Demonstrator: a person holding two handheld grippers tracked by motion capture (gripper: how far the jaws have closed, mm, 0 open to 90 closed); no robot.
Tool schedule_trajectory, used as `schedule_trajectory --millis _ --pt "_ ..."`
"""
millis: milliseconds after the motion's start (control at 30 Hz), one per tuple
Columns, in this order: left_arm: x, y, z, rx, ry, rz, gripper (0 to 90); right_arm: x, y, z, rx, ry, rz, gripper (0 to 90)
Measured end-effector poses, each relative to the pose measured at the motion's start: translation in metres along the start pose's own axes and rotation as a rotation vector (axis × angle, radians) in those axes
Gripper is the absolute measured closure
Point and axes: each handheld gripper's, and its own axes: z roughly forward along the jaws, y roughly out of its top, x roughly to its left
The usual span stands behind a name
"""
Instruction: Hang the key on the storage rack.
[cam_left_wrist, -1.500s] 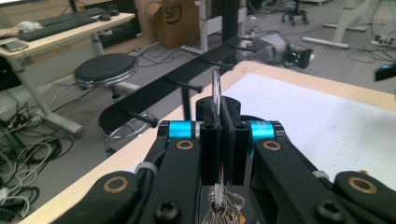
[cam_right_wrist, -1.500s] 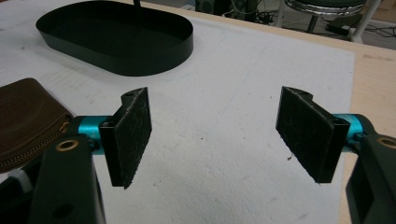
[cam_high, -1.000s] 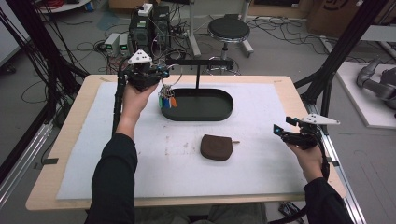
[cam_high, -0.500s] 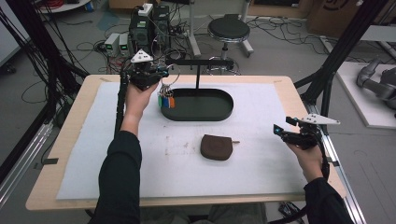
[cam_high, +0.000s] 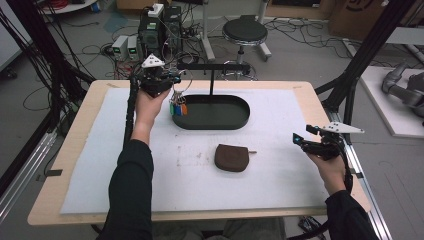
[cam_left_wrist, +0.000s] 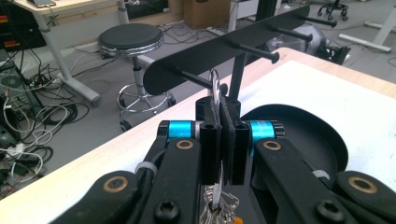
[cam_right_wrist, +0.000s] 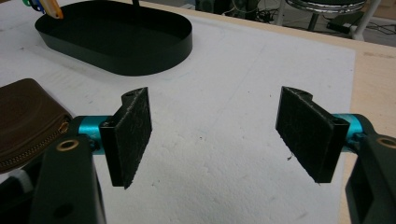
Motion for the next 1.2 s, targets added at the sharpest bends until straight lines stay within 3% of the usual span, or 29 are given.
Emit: schedule_trajectory --millis 367,467,567,800,933,1200 --pt "0.001 -0.003 0.003 0.002 0.018 -0.019 85.3 0.000 0.000 0.000 0.000 0.002 0.001 27.2" --pt "0.001 -0.004 0.003 0.024 0.034 -0.004 85.0 0.000 0.000 0.000 0.000 0.001 0.000 27.2" --pt "0.001 -0.004 0.001 0.005 0.048 -0.011 83.1 0.000 0.000 0.000 -0.001 0.002 -0.001 27.2" --pt "-0.002 -0.006 -0.011 0.014 0.101 0.012 65.7 0.000 0.000 0.000 0.002 0.003 -0.003 27.2" --pt "-0.010 -0.011 -0.025 -0.013 0.113 0.017 52.9 0.001 0.000 0.001 0.004 0.003 -0.002 27.2" --pt "-0.036 -0.033 -0.064 -0.063 0.068 0.043 38.6 0.005 0.000 0.002 0.005 0.004 -0.018 27.2"
